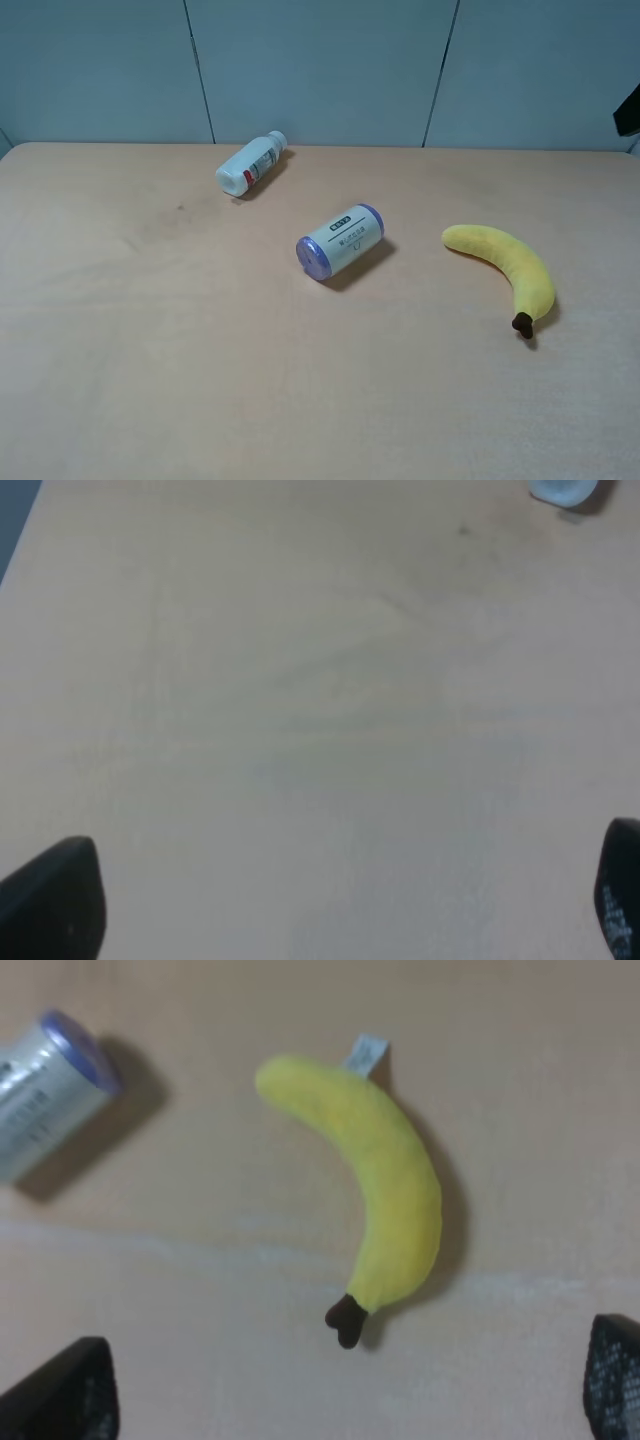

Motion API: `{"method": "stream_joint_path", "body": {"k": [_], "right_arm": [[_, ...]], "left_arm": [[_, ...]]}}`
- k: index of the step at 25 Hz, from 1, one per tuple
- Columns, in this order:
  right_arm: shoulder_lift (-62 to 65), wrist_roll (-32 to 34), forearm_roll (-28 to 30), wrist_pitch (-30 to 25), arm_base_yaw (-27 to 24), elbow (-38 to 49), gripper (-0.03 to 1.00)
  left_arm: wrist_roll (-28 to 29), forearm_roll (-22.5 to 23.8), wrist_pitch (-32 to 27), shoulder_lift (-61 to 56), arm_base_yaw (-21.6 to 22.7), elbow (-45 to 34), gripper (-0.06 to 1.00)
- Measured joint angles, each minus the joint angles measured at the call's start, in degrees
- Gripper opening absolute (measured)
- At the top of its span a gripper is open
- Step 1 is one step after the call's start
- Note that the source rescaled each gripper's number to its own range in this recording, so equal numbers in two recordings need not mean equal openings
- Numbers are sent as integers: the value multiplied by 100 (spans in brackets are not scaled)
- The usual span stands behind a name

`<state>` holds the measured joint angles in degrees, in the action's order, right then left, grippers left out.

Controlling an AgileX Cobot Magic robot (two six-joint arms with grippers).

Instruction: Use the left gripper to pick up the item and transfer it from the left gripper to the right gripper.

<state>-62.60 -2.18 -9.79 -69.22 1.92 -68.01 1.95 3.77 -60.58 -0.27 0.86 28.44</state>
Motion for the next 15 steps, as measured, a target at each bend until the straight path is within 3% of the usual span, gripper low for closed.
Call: {"method": "stream_joint_path", "body": {"k": [8,15], "right_arm": [[1958,2,460,-13,0,1879,100],[3845,129,892,445,0,3290,100]], "left_arm": [[0,0,0,0,0,0,98],[0,0,0,0,0,0,98]]}}
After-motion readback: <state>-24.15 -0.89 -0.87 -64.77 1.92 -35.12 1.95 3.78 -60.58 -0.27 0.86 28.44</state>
